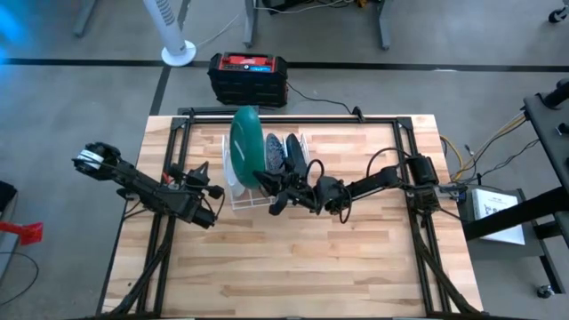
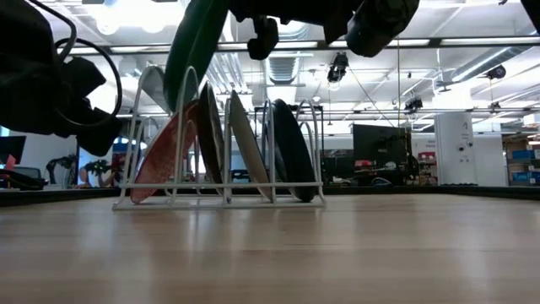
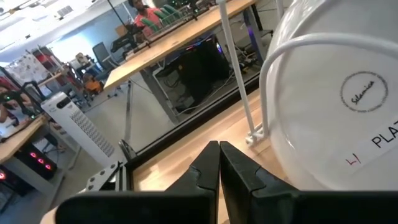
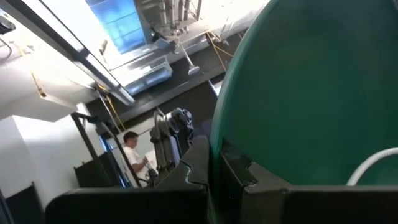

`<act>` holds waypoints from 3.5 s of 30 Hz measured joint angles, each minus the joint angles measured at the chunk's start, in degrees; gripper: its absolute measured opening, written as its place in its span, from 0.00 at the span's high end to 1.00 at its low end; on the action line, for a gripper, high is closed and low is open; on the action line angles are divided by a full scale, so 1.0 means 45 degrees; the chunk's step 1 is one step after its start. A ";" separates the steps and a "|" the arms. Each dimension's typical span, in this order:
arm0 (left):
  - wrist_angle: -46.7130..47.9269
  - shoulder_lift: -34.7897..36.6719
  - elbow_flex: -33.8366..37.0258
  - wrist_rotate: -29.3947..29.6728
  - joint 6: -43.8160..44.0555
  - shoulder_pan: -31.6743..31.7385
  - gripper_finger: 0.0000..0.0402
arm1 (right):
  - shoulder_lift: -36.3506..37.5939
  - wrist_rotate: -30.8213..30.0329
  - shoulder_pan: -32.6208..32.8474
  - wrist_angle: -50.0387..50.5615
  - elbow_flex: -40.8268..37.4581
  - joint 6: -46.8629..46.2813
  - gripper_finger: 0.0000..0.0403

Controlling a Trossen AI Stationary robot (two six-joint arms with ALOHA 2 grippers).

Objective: Sort dishes
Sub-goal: Put the dark green plate into the dish rack, then remove the dark green plate from the dish rack

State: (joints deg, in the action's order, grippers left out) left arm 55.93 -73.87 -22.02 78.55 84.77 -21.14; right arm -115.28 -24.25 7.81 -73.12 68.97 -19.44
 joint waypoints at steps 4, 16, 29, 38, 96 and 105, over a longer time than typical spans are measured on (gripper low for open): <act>-0.0251 0.0005 0.0064 -0.0001 -0.0114 -0.0001 1.00 | 0.0000 0.0024 -0.0026 0.0091 0.0000 -0.0015 1.00; -0.2622 -0.0335 0.1089 -0.0557 -0.0346 0.0000 1.00 | 0.0000 0.0046 -0.0077 0.0754 0.0000 -0.0378 1.00; -0.5772 -0.1582 0.1262 -0.0671 -0.3601 0.1150 1.00 | 0.0000 0.0044 -0.0083 0.1216 -0.0005 -0.0376 1.00; -0.5875 -0.1904 0.1291 -0.0783 -0.3599 0.1344 1.00 | 0.0000 -0.0078 -0.0117 0.2068 -0.0013 -0.0218 0.90; -0.6992 -0.1273 0.1500 -0.1677 -0.5502 0.2280 1.00 | 0.0369 -0.0214 -0.1287 2.1868 0.8843 0.0788 0.31; -0.7307 -0.1297 0.1505 -0.1614 -0.5966 0.2330 1.00 | 0.0549 -0.0223 -0.1253 2.5231 0.9690 0.0009 0.30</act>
State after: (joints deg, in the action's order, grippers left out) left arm 23.05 -79.70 -15.25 71.28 57.93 -10.66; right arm -112.81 -25.26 2.17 40.42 112.57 -19.40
